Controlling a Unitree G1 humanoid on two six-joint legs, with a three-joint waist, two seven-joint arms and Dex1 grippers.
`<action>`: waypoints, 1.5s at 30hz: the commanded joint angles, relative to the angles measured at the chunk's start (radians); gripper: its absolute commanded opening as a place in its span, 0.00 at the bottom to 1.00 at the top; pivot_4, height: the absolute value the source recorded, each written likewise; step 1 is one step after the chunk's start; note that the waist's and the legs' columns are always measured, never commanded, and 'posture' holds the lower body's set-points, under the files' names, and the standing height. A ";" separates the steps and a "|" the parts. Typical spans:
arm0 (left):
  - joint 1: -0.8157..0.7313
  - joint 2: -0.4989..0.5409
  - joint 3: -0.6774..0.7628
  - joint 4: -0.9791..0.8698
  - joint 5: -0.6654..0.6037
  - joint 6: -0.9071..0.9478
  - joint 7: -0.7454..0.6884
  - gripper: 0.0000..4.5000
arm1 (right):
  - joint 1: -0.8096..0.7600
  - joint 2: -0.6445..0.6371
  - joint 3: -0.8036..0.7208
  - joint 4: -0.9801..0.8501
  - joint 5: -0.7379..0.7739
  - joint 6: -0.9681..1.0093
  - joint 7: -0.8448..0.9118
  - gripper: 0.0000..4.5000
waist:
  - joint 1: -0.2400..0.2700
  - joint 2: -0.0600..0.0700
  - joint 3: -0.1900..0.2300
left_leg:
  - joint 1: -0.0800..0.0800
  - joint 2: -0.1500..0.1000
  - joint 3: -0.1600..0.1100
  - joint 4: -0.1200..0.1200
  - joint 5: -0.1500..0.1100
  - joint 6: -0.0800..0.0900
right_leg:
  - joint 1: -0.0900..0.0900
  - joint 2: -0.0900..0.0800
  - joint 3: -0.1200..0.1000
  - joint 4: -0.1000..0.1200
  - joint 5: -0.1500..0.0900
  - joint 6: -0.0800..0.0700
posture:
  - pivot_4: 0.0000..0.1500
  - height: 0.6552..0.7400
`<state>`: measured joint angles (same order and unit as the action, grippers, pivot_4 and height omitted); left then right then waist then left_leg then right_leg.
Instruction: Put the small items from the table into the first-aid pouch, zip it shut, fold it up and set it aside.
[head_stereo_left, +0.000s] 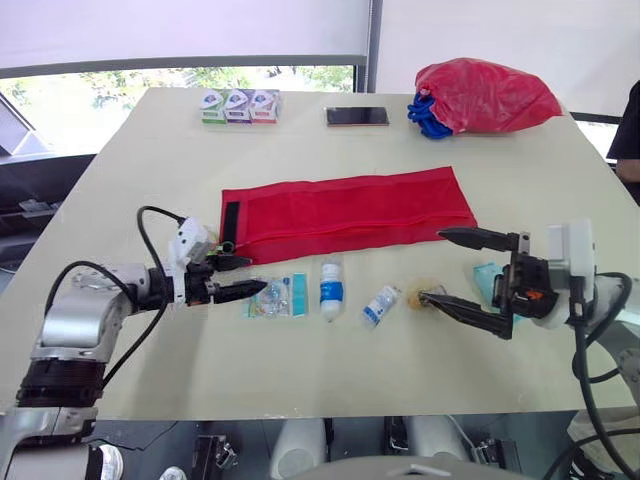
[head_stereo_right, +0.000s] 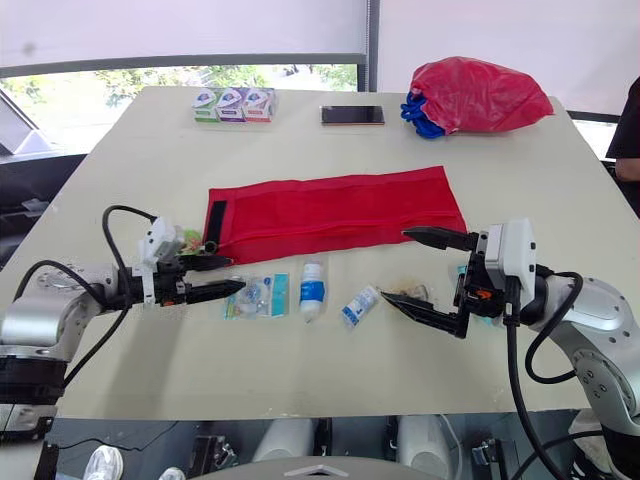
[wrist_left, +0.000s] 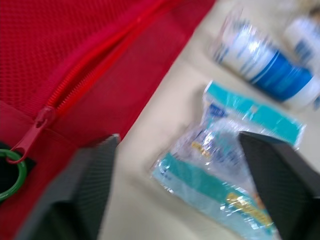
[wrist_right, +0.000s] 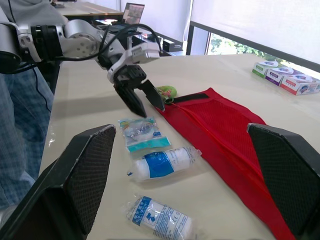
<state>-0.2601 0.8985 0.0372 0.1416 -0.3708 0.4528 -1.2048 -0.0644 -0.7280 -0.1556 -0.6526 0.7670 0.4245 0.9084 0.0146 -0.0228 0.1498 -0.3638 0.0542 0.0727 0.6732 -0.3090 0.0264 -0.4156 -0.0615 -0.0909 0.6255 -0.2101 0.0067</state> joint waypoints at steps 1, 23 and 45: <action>-0.026 0.018 -0.027 0.037 0.047 -0.071 -0.040 0.98 | -0.011 -0.001 -0.005 -0.036 0.007 -0.012 -0.005 1.00 | 0.000 0.000 0.000 | 0.000 0.000 0.000 0.000 0.000 0.000 | 0.000 0.000 0.000 0.000 0.000 0.000 | 1.00 1.00; -0.020 -0.012 0.042 0.008 -0.026 -0.042 -0.075 0.02 | -0.004 0.028 0.005 -0.041 -0.002 -0.017 -0.037 1.00 | 0.000 0.000 0.000 | 0.000 0.001 0.000 0.000 0.000 0.000 | 0.000 0.000 0.000 0.001 0.001 0.002 | 1.00 1.00; -0.278 -0.606 0.117 -0.500 -0.246 0.463 0.822 0.02 | -0.319 0.536 0.160 0.065 0.121 0.474 -0.834 1.00 | -0.004 -0.003 0.000 | -0.001 -0.001 -0.002 0.005 0.003 -0.005 | 0.002 0.012 0.021 0.002 0.004 -0.001 | 1.00 1.00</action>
<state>-0.5173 0.2949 0.1540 -0.3097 -0.5939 0.9127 -0.4001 -0.3708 -0.2003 0.0214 -0.5690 0.8594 0.8902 0.1065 0.0110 -0.0259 0.1500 -0.3644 0.0535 0.0708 0.6783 -0.3060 0.0216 -0.4140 -0.0484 -0.0690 0.6279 -0.2058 0.0057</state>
